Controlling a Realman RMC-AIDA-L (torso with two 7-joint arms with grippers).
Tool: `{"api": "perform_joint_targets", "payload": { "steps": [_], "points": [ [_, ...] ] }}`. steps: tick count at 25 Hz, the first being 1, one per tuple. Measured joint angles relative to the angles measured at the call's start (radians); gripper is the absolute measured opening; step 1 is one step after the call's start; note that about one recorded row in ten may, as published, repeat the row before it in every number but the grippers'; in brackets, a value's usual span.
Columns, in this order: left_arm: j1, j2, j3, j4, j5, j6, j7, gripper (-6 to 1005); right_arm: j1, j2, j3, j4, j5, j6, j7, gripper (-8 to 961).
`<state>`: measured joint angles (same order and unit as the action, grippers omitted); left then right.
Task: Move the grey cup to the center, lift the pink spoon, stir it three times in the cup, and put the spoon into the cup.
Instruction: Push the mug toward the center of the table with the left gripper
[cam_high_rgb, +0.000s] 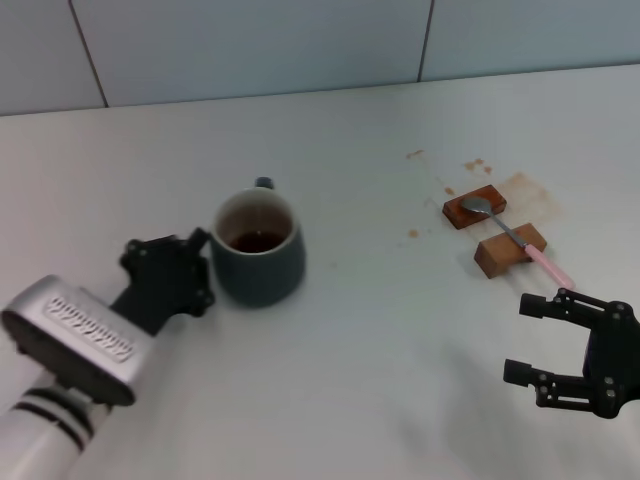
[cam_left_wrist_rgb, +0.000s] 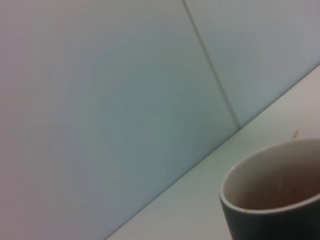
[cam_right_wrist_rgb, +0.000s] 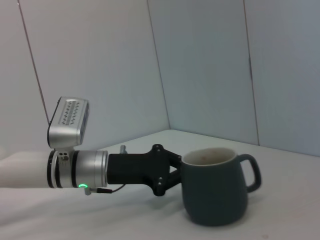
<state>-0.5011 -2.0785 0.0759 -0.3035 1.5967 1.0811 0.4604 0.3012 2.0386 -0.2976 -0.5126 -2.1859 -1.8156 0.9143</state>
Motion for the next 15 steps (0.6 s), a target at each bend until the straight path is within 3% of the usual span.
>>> {"api": "perform_joint_targets", "payload": {
  "steps": [2,3,7,8,15],
  "points": [
    [0.000,0.000,0.000,0.000,0.000,0.000,0.000,38,0.000,0.000,0.000,-0.001,0.000,-0.001,0.000,829],
    [-0.053,-0.001,-0.016,-0.083,0.010,-0.047,0.006,39,0.000,0.000,0.000,-0.001,0.000,-0.001,0.000,829],
    [-0.071,-0.001,-0.021,-0.106,0.010,-0.063,0.007,42,-0.001,0.000,0.000,0.000,0.000,-0.001,0.000,829],
    [-0.103,-0.002,-0.045,-0.163,0.011,-0.107,0.005,43,-0.002,0.000,0.000,0.000,0.000,-0.001,0.000,829],
    [-0.106,-0.001,-0.069,-0.179,0.011,-0.118,-0.016,49,-0.008,0.000,0.000,0.003,0.000,-0.001,-0.005,830]
  ]
}}
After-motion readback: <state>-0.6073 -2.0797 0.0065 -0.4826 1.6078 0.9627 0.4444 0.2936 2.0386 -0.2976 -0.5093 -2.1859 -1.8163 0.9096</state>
